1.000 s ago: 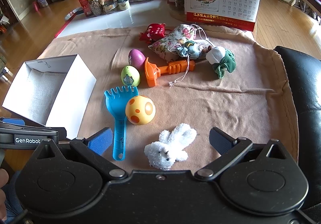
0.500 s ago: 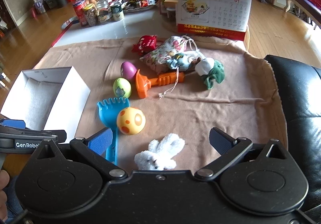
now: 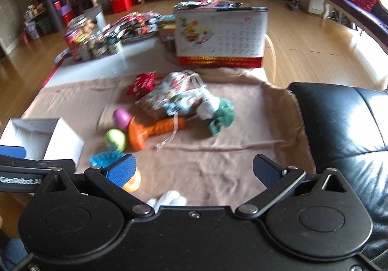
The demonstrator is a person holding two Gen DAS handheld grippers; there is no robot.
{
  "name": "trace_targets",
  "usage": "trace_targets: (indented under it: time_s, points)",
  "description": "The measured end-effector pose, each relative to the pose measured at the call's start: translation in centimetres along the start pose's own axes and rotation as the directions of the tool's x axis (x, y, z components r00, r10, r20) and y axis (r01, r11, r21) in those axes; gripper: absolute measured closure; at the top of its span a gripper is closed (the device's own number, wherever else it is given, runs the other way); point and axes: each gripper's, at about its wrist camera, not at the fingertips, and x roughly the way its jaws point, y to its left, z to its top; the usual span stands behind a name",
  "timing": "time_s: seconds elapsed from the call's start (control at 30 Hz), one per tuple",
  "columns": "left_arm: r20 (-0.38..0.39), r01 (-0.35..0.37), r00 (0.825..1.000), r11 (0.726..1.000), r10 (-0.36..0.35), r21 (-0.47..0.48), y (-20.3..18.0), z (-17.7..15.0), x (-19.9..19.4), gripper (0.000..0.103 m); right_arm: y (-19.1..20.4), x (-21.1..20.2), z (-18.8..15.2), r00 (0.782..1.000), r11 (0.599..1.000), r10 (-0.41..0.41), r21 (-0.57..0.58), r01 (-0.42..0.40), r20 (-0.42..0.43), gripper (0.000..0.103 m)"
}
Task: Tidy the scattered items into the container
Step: 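Lower the right tool onto the green-and-white plush doll and close it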
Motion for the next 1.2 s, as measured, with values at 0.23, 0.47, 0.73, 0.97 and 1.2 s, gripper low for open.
trace_targets:
  time_s: [0.23, 0.47, 0.73, 0.97, 1.2]
  points:
    - [0.145, 0.051, 0.989, 0.995, -0.038, -0.085, -1.5, 3.5, -0.9, 0.001, -3.6, 0.9, 1.5, 0.997, 0.997, -0.058, 0.06, 0.055, 0.058, 0.003]
    - [0.192, 0.215, 0.961, 0.975, -0.201, -0.058, -1.3, 3.2, 1.7, 0.001, -6.0, 3.5, 1.4, 0.994, 0.991, -0.074, 0.116, 0.065, 0.079, 0.003]
    - [0.124, 0.168, 0.981, 0.973, -0.148, -0.161, 1.2, 0.5, 9.1, 0.001, -2.7, 8.8, 0.3, 0.995, 0.982, -0.002, -0.19, 0.02, 0.097, 0.003]
    - [0.027, 0.058, 0.998, 0.985, -0.055, -0.163, 3.4, 0.0, 12.0, 0.001, 0.0, 15.1, 2.1, 0.994, 0.944, 0.099, -0.321, -0.078, 0.05, 0.004]
    - [-0.043, 0.132, 0.989, 0.967, -0.144, -0.22, 4.6, -0.5, 13.6, 0.001, 2.0, 21.9, 4.1, 0.999, 0.884, -0.034, -0.467, 0.021, -0.018, 0.011]
